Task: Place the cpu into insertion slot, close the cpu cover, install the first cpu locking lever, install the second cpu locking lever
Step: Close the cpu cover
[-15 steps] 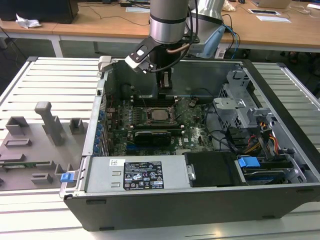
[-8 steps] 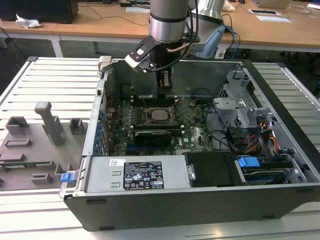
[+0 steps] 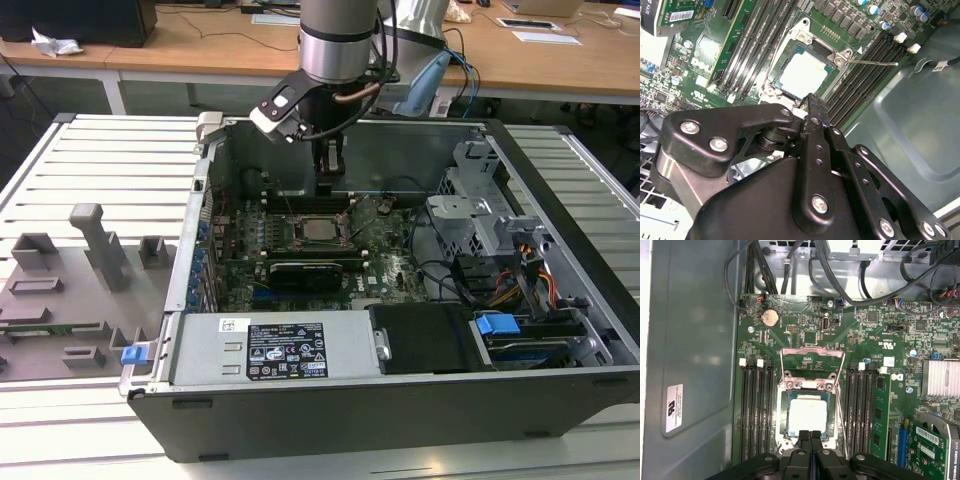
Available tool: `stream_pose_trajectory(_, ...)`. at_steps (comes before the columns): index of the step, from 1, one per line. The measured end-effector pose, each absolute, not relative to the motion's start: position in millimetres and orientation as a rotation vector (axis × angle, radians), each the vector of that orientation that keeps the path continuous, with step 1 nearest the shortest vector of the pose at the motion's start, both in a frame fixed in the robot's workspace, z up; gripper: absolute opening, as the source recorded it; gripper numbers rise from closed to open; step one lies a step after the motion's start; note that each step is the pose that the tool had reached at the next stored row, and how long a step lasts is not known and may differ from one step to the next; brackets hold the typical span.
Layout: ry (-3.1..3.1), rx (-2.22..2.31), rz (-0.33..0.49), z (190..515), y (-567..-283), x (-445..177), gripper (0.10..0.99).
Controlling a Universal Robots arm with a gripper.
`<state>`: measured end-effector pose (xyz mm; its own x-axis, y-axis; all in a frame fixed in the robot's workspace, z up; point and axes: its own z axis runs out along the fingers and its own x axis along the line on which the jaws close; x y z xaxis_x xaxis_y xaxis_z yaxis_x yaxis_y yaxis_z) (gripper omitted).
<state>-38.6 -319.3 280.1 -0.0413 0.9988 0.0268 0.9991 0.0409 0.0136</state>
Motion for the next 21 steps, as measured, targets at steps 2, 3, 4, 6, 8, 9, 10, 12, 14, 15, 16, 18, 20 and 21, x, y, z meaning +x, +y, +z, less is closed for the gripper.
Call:
stream_pose_trajectory(2,-2.260,-2.169,-0.044,283,-319,-39,0.106)
stream_pose_trajectory(3,-2.260,-2.169,-0.043,285,-319,-39,0.106)
stream_pose_trajectory(4,-2.260,-2.169,-0.043,287,-319,-39,0.106)
stream_pose_trajectory(6,-2.260,-2.169,-0.043,290,-318,-39,0.106)
stream_pose_trajectory(8,-2.260,-2.169,-0.043,295,-318,-39,0.106)
stream_pose_trajectory(9,-2.260,-2.169,-0.044,295,-318,-38,0.106)
stream_pose_trajectory(10,-2.260,-2.169,-0.044,295,-318,-38,0.106)
stream_pose_trajectory(12,-2.260,-2.169,-0.043,295,-318,-35,0.106)
stream_pose_trajectory(14,-2.260,-2.169,-0.043,295,-318,-34,0.106)
stream_pose_trajectory(15,-2.260,-2.169,-0.043,295,-318,-34,0.106)
stream_pose_trajectory(16,-2.260,-2.169,-0.043,295,-318,-34,0.106)
stream_pose_trajectory(18,-2.260,-2.169,-0.043,295,-318,-34,0.106)
stream_pose_trajectory(20,-2.260,-2.169,-0.043,295,-318,-32,0.106)
stream_pose_trajectory(21,-2.260,-2.168,-0.043,295,-318,-31,0.106)
